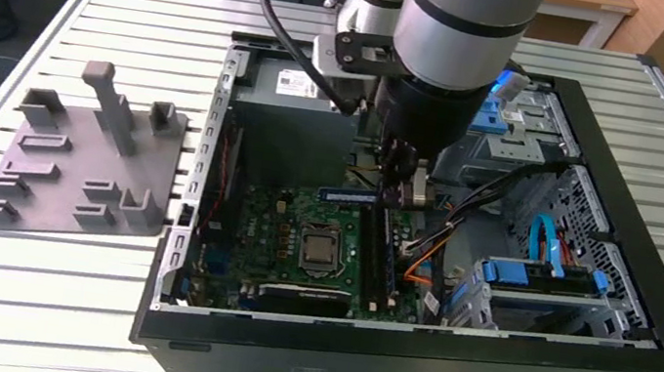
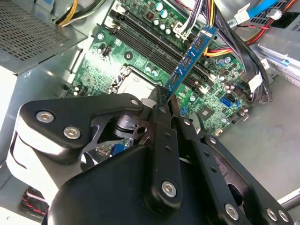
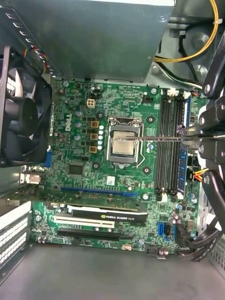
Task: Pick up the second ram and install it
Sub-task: 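Pick up the second ram and move it above second insertion slot, then insert the second ram into the second slot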
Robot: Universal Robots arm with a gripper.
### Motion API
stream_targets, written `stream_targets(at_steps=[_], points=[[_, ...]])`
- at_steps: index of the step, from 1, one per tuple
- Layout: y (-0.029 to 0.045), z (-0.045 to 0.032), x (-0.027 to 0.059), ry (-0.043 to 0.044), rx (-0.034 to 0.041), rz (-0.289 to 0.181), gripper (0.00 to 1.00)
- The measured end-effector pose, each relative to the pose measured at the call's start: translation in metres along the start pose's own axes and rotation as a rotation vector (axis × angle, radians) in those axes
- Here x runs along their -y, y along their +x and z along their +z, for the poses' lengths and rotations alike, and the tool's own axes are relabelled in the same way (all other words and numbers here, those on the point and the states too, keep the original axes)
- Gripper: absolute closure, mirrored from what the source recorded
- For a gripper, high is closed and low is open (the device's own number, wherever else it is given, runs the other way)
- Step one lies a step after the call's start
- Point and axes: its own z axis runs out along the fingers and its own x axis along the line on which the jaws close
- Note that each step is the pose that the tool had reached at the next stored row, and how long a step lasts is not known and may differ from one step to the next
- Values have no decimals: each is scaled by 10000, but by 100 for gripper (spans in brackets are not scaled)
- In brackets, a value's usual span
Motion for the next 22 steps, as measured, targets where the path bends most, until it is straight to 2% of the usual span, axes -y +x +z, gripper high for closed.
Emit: stream_targets(at_steps=[14, 17, 22], points=[[0, 2, -1, 1, 0, 48, 86], [0, 4, 0, 10, 7, 372, 86], [0, 6, 0, 32, 19, 1249, 86]])
